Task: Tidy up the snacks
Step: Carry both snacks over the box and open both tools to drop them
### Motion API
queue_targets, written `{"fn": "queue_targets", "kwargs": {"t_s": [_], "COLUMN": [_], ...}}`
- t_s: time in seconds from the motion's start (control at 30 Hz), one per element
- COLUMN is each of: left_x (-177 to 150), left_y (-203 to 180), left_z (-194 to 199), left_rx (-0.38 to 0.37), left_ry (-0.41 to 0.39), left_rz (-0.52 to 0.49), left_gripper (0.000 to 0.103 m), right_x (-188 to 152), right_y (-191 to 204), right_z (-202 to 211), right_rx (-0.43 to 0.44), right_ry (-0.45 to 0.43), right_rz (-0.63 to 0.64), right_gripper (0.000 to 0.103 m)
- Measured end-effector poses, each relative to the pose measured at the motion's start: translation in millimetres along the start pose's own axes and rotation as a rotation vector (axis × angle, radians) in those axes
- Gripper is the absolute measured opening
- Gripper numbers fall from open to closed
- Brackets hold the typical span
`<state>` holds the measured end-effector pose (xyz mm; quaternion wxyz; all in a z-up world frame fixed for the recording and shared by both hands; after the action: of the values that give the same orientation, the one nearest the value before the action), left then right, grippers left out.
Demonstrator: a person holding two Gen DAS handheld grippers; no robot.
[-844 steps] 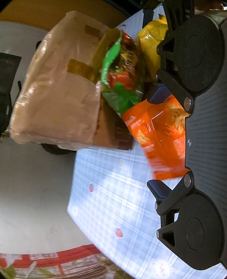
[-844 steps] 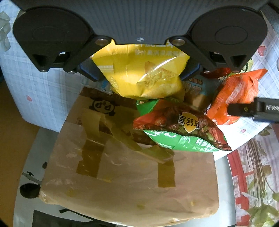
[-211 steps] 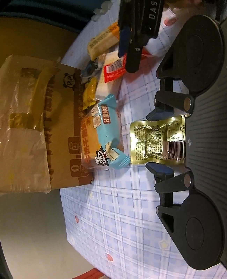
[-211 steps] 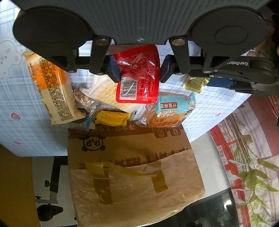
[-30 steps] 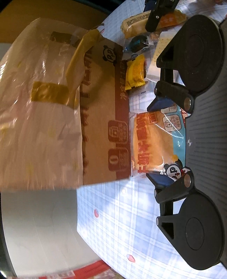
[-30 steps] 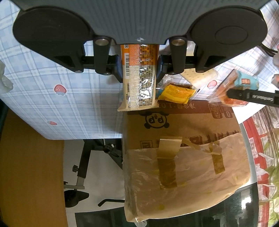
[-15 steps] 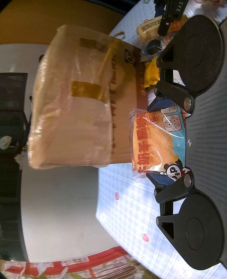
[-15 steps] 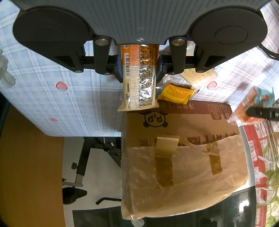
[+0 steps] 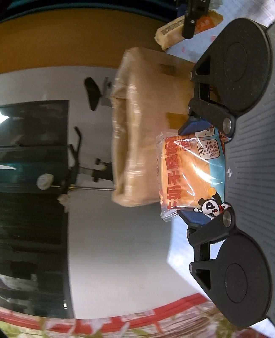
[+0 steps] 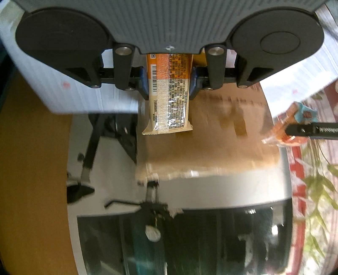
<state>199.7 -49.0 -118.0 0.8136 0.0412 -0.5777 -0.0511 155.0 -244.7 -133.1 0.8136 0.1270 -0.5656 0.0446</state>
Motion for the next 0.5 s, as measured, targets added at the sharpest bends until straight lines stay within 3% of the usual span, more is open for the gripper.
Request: {"fn": "queue_targets", "kwargs": {"t_s": [0.27,0.5], "left_x": [57.3,97.5], "left_y": [-6.6,-22.3], "left_z": [7.7,-30.4], "left_rx": [-0.014,-0.021], "left_ry": [-0.114,-0.135], "left_rz": [-0.006,-0.016], "left_gripper": [0.074,0.074], "right_x": [72.2,112.5], "right_y": [-0.4,-11.9], "right_z": [-6.0,-44.8], "right_rx": [0.042,0.028], "right_ry": [-0.108,-0.151], "right_rz": [0.032,0.047], "right_gripper": [0.039,0.039]}}
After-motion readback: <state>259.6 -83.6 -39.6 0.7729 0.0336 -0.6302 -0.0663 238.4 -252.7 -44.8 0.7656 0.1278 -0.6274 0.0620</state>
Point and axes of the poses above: each gripper's, at about its wrist camera, not at the fingertips, and z roughly against the way its jaws point, y to its left, x to its top, the point moved 6 cm from there along -z, roughly the way its jaws point, and after that the axes turned 12 degrees about x, right-handed, at the moved point
